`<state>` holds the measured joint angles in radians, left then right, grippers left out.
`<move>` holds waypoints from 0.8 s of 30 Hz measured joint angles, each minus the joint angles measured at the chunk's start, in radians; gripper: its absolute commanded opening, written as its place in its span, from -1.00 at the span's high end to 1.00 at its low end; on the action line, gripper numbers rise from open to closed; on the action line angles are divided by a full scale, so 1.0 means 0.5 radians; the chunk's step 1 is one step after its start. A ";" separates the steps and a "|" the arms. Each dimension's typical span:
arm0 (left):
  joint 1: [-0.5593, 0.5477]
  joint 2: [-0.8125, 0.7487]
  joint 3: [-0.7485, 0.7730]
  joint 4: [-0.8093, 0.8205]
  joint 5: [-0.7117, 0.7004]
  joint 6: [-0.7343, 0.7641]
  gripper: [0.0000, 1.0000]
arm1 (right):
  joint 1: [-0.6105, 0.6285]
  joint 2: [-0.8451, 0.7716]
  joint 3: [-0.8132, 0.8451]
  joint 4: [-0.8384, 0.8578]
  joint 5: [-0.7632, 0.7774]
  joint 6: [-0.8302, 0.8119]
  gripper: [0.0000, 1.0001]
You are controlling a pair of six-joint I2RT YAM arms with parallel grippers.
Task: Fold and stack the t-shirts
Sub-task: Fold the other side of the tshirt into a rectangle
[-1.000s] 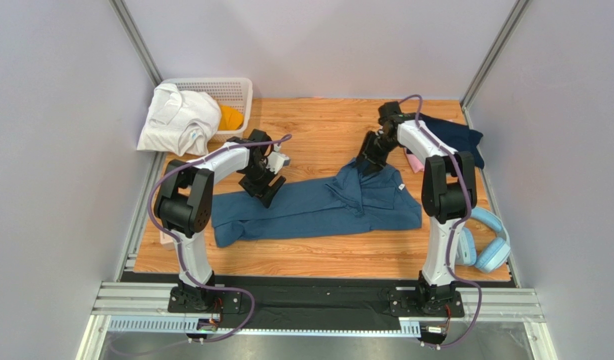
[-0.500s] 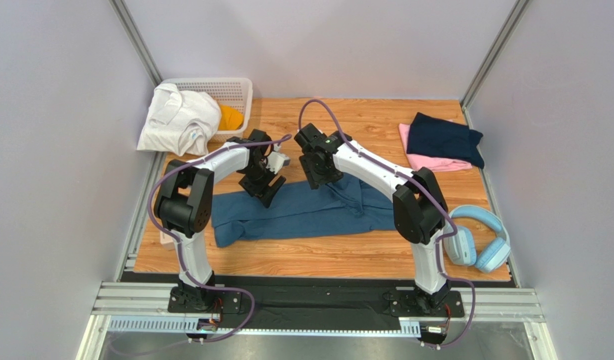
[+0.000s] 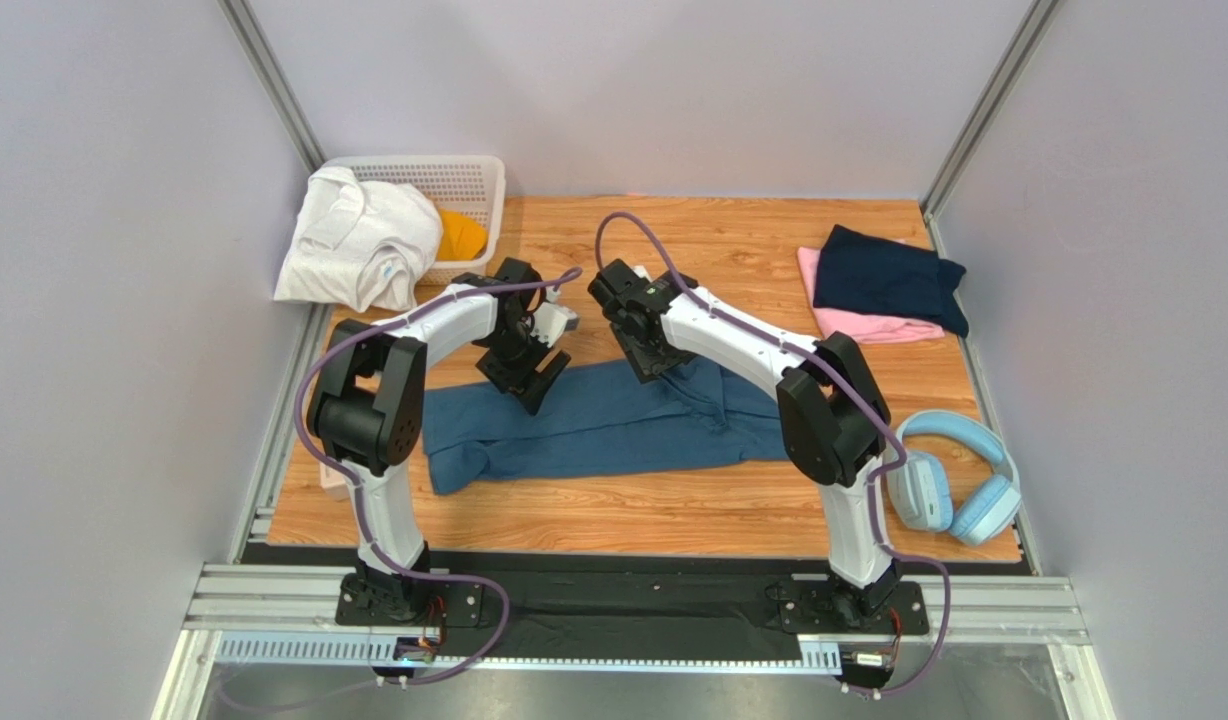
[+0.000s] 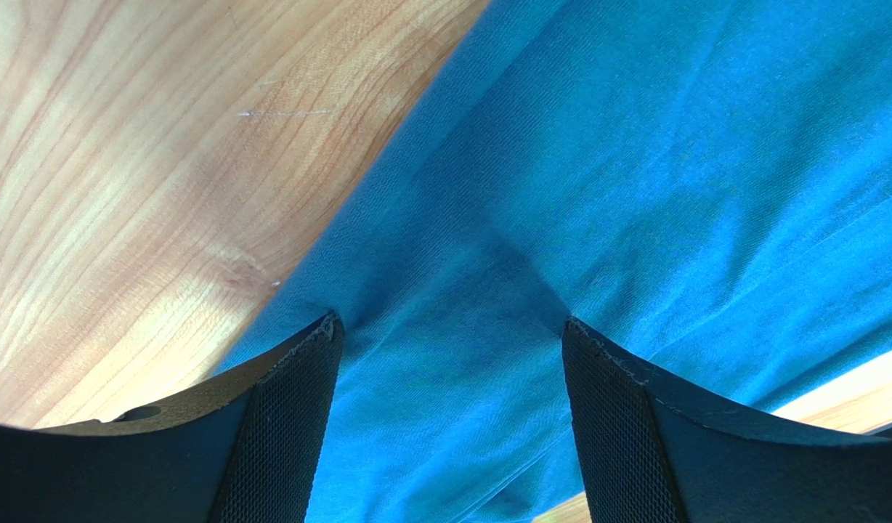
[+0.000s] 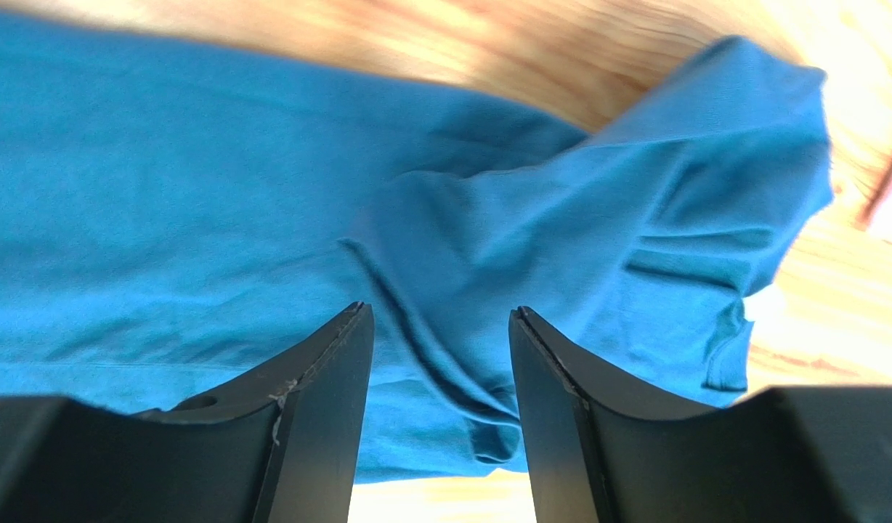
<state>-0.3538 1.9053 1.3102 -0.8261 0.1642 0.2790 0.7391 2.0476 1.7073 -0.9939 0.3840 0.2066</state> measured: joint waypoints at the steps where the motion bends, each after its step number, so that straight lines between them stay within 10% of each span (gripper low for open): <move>1: 0.001 0.000 0.000 0.000 -0.002 0.000 -0.60 | 0.022 0.000 -0.018 0.018 -0.007 -0.014 -0.08; 24: 0.008 0.000 0.000 -0.007 -0.011 -0.001 -0.60 | 0.120 0.024 -0.151 0.159 -0.048 -0.135 0.29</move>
<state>-0.3500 1.9053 1.3102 -0.8295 0.1585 0.2787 0.7990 2.0594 1.6318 -0.9142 0.3599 0.1390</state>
